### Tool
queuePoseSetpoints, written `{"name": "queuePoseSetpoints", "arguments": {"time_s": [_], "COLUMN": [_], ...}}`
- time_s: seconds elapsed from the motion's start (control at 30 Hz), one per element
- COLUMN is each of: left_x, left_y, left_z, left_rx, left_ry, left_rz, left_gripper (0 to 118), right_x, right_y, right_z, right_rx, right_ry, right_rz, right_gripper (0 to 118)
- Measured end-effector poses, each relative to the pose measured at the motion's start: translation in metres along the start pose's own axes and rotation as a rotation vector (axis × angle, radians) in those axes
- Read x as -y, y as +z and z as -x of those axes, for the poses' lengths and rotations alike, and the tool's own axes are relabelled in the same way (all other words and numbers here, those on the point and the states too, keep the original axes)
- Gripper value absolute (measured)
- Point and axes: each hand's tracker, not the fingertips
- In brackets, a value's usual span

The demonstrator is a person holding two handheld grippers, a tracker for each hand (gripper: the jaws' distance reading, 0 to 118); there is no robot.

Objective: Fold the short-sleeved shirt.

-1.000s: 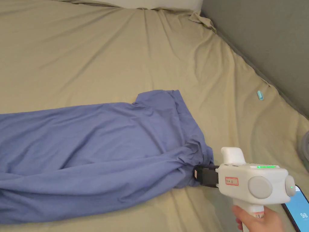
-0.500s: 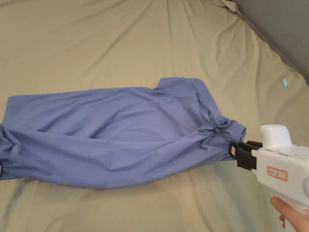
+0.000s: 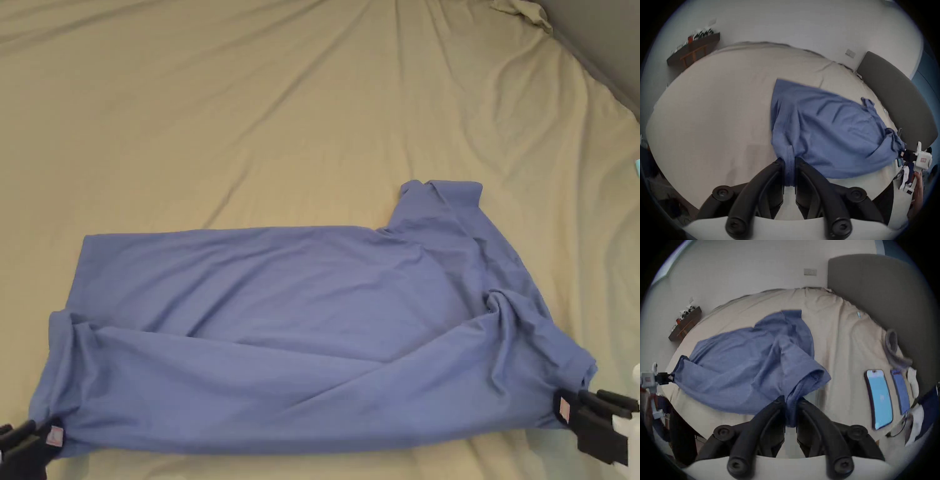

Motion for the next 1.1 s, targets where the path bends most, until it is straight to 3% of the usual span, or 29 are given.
{"name": "queuePoseSetpoints", "arguments": {"time_s": [0.2,0.23,0.27,0.3,0.43,0.63,0.7,0.73,0.77,0.8,0.83,1.1], "left_x": [0.008,0.006,0.003,0.002,-0.009,-0.069,-0.082,-0.088,-0.095,-0.096,-0.099,-0.115], "left_y": [-0.015,-0.015,-0.014,-0.01,0.033,0.129,0.152,0.157,0.159,0.162,0.161,0.119], "left_z": [0.005,0.006,0.007,0.006,-0.006,-0.035,-0.049,-0.054,-0.057,-0.059,-0.059,-0.061], "left_rx": [-0.016,-0.015,-0.016,-0.041,-0.149,-0.084,-0.097,-0.114,-0.121,-0.109,-0.062,-0.077], "left_ry": [0.008,0.011,0.022,0.025,-0.09,-0.173,-0.234,-0.247,-0.234,-0.208,-0.211,-0.207], "left_rz": [0.035,0.037,0.04,0.048,-0.02,-0.324,-0.45,-0.474,-0.487,-0.513,-0.473,-0.418], "left_gripper": [11,25,54,81,85,85,74,27,0,0,0,0], "right_x": [0.01,0.008,0.004,0.002,-0.016,-0.079,-0.096,-0.1,-0.105,-0.108,-0.107,-0.107], "right_y": [-0.014,-0.013,-0.012,-0.011,0.023,0.075,0.087,0.091,0.093,0.091,0.091,0.076], "right_z": [-0.002,-0.002,-0.003,-0.002,0.013,0.056,0.072,0.077,0.082,0.09,0.093,0.102], "right_rx": [0.0,-0.004,0.005,0.017,0.019,-0.041,-0.092,-0.104,-0.109,-0.103,-0.052,-0.104], "right_ry": [-0.004,-0.006,-0.013,-0.013,0.022,0.079,0.109,0.115,0.119,0.112,0.112,0.14], "right_rz": [0.038,0.039,0.059,0.104,0.037,-0.206,-0.283,-0.319,-0.334,-0.328,-0.372,-0.34], "right_gripper": [17,53,93,109,110,110,104,81,42,3,3,3]}}
